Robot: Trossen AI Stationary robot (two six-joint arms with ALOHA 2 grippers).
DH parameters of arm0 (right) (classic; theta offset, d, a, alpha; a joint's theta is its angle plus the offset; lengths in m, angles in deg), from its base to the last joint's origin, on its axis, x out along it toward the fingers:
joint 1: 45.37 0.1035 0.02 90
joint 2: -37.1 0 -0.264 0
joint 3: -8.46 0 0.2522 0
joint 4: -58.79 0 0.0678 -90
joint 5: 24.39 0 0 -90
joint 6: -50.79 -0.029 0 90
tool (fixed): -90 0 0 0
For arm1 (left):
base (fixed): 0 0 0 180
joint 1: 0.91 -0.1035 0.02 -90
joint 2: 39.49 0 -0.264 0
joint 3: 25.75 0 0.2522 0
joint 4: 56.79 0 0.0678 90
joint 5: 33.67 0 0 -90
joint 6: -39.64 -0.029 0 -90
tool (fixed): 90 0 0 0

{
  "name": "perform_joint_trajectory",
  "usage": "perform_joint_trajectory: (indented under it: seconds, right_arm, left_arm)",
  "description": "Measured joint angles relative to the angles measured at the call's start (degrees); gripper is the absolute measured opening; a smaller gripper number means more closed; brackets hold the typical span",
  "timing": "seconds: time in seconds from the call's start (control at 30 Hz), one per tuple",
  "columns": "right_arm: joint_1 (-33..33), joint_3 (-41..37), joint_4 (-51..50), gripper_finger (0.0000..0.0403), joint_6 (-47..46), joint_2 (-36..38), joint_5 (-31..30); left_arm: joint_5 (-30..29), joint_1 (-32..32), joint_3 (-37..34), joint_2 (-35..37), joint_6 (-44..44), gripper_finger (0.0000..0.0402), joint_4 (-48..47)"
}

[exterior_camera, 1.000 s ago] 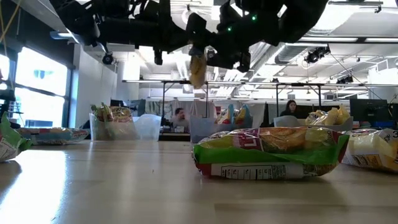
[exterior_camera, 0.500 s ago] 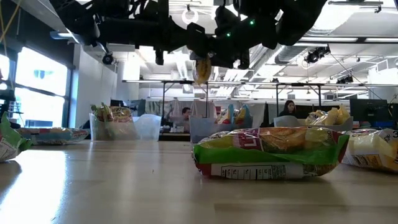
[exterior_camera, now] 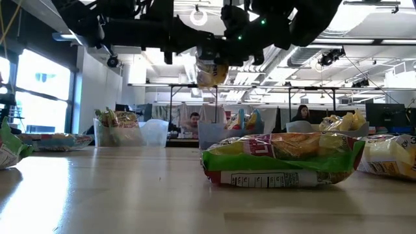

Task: Sort Maruchan noodles
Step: Put the top yellow noodle pack into the gray bin

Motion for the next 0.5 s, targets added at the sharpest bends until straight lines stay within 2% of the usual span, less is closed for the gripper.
perform_joint_trajectory:
  seconds: [0.17, 0.3, 0.43, 0.5]
  right_arm:
    - [-0.03, -0.02, -0.41, 0.0087, 2.18, 1.15, -0.21]
    - [-0.04, -0.02, -3.46, 0.0089, 3.82, 4.06, -0.21]
    - [-0.98, 0.05, -11.34, 0.0084, 2.31, 9.66, 0.69]
    - [-2.16, 1.0, -20.19, 0.0084, -2.02, 12.88, 1.43]
  left_arm:
    - [1.88, -1.05, -0.23, 2.46, -2.48, 0.006, -3.31]
    - [5.46, -2.47, -3.85, 7.0, -4.93, 0.008, -2.78]
    - [5.61, -2.72, -8.91, 12.02, -7.95, 0.0076, -1.52]
    - [5.62, -2.72, -11.11, 13.6, -9.54, 0.0066, -1.66]
